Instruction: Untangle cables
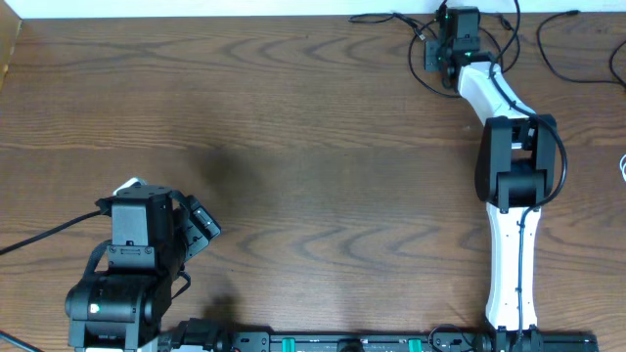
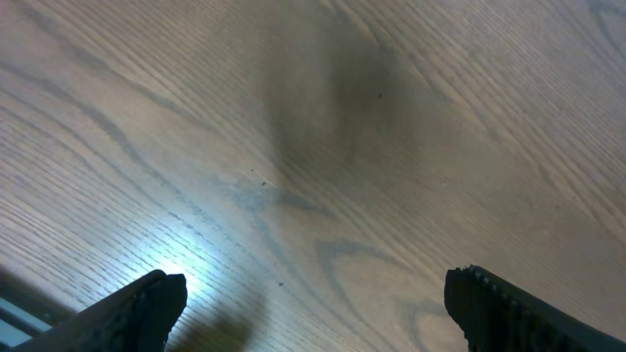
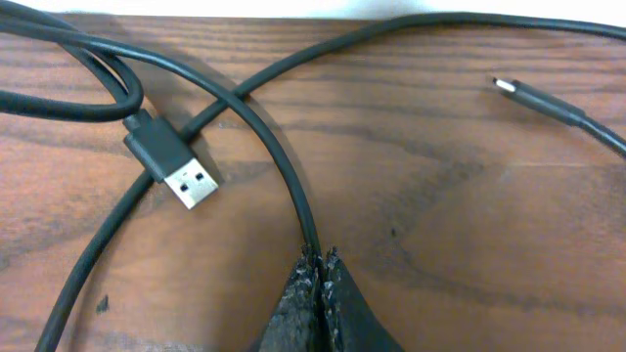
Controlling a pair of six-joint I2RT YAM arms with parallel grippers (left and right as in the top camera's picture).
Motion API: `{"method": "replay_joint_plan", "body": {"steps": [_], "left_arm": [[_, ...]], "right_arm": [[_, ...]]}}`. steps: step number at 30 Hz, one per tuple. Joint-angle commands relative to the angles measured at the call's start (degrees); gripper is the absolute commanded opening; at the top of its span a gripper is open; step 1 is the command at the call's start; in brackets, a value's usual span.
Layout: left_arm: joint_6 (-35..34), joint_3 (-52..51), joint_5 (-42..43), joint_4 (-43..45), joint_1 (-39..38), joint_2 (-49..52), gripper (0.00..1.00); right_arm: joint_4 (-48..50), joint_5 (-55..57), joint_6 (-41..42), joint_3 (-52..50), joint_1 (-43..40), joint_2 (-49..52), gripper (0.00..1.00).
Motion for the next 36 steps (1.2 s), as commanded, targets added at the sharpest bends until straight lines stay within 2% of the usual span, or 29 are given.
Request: {"method": "replay_joint_plan", "body": {"steps": [1,5,13,21,25,30,36], "left_arm": [[-0.1,-0.2,-0.7,-0.2,0.2,0.1,0.91],[-0.1,-0.2,-0.8,-0.2,0.2,0.1,0.91],[-0.1,-0.2,-0.8,-0.2,0.2,0.1,0.91],[-0.1,-0.2,-0.8,-0.2,0.2,0.1,0.91],[-0.1,-0.2,-0.8,-0.2,0.2,0.1,0.91],[-0.1,-0.2,-0.8,-0.2,0.2,0.1,0.91],[-0.1,-0.2,-0.8,-0.2,0.2,0.1,0.91]], "right_arm": [[-1.0,-5.0,-0.8,-0.5,-0.4,-7.1,0.01],[-4.7,-8.6,-1.1,-0.5,-0.1,-10.7,0.01],[-12.7,3.4,-1.5,-0.5,-0.5,-22.4,0.01],[-26.6,3.0,-1.5,-0.5,-2.4,-37.1,0.01],[-31.3,-1.2,-1.4,-1.2,-4.3,-44.0,0.01],[-30.6,-7.1,-1.5,-4.8,-5.0,-53.4,0.02],[-24.6,-9.8,-1.5,-13.5,-3.4,-67.1,0.04]]}}
